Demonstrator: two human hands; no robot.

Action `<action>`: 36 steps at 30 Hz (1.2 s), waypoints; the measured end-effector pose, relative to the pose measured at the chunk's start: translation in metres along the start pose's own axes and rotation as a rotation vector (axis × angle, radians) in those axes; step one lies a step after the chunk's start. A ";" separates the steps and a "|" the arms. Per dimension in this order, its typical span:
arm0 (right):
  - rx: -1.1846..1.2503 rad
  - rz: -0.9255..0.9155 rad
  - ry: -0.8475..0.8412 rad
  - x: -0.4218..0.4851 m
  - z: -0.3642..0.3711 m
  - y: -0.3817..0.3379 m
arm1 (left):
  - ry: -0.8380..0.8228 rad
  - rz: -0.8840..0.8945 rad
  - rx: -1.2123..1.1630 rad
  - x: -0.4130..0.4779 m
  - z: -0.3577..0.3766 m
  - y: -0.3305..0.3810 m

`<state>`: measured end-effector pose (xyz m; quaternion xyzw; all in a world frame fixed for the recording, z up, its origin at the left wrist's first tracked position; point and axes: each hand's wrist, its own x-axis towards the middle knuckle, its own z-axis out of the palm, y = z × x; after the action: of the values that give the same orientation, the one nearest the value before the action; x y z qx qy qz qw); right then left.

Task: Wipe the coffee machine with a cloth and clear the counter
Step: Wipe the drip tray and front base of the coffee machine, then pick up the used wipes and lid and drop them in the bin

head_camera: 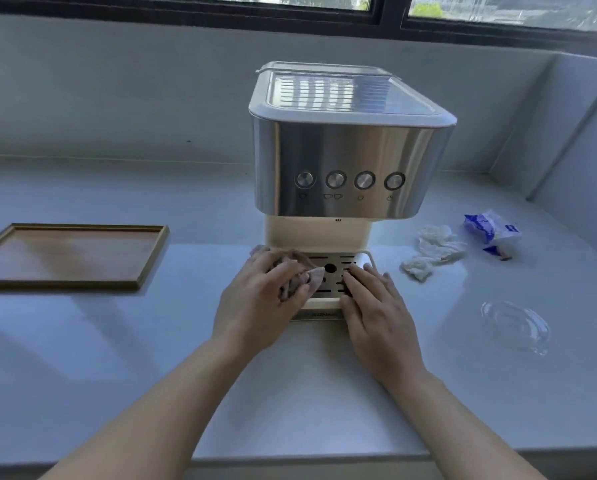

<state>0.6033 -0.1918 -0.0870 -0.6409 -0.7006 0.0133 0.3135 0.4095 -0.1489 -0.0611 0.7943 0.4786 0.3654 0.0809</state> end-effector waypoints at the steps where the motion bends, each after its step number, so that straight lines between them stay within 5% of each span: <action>1: 0.010 0.005 0.007 0.000 0.000 0.000 | 0.023 -0.083 -0.047 -0.004 -0.005 -0.007; 5: 0.041 0.038 0.015 -0.001 0.000 0.001 | -0.060 -0.398 0.041 -0.013 -0.026 -0.050; 8: 0.058 0.035 0.014 -0.001 -0.001 0.000 | -0.142 -0.349 0.103 -0.021 -0.028 -0.049; 19: 0.237 0.104 -0.005 0.001 -0.002 0.005 | -0.031 -0.260 0.169 -0.103 0.005 0.066; 27: 0.351 0.097 0.247 -0.035 -0.026 0.007 | -0.304 -0.089 0.001 -0.080 0.040 0.100; 30: 0.343 -0.002 -0.018 -0.064 -0.035 -0.002 | -0.320 -0.145 -0.098 -0.091 0.017 0.075; 33: 0.159 -0.177 -0.297 -0.068 -0.033 -0.024 | -0.342 -0.138 0.092 -0.105 -0.012 0.046; 36: 0.142 -0.140 -0.509 -0.050 -0.026 -0.051 | -0.359 -0.123 0.110 -0.112 -0.047 0.017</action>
<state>0.5684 -0.2558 -0.0657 -0.5434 -0.7967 0.2011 0.1716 0.3598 -0.2595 -0.0756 0.8193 0.5231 0.1857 0.1437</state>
